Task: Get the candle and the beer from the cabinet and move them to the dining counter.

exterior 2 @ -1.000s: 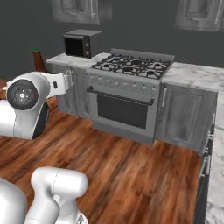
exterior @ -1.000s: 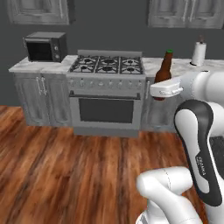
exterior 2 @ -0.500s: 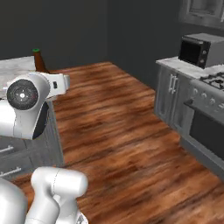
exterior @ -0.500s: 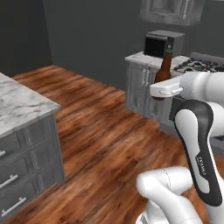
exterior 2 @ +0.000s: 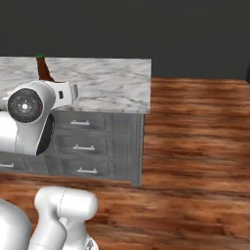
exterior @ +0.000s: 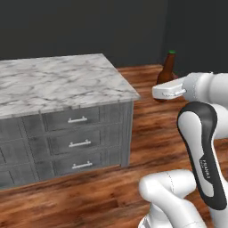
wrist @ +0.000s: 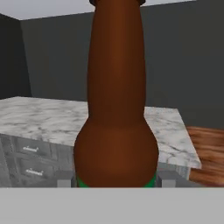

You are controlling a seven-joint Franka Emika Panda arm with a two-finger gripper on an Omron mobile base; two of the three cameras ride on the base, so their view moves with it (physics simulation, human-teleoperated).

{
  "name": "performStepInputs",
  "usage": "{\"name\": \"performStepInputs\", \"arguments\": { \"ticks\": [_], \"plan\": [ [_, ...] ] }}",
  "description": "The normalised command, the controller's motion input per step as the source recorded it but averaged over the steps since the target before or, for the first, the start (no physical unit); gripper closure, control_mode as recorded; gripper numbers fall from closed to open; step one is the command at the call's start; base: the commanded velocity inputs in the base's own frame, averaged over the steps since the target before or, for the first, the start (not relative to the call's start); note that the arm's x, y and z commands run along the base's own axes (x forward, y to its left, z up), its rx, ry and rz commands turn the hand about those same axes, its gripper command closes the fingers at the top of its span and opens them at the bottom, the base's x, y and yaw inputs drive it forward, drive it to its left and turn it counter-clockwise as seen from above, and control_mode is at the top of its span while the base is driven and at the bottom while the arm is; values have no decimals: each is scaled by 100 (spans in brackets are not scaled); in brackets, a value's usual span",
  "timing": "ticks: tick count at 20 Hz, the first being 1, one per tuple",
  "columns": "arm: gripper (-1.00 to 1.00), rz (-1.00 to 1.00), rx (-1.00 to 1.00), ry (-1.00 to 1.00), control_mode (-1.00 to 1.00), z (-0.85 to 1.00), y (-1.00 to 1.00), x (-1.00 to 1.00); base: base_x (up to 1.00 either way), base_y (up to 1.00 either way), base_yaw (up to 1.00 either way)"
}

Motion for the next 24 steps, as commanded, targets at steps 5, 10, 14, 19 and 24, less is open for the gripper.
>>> {"name": "performStepInputs", "arguments": {
  "ticks": [5, 10, 14, 19, 24],
  "plan": [
    [100, 0, 0, 0, 100, 0, 0, 0, 59, 7, 22],
    [100, 0, 0, 0, 100, 0, 0, 0, 83, 9, 0],
    [100, 0, 0, 0, 100, 0, 0, 0, 76, 19, 0],
    [100, 0, 0, 0, 100, 0, 0, 0, 62, 37, 1],
    [100, 0, 0, 0, 100, 0, 0, 0, 67, 41, 4]
  ]
}}
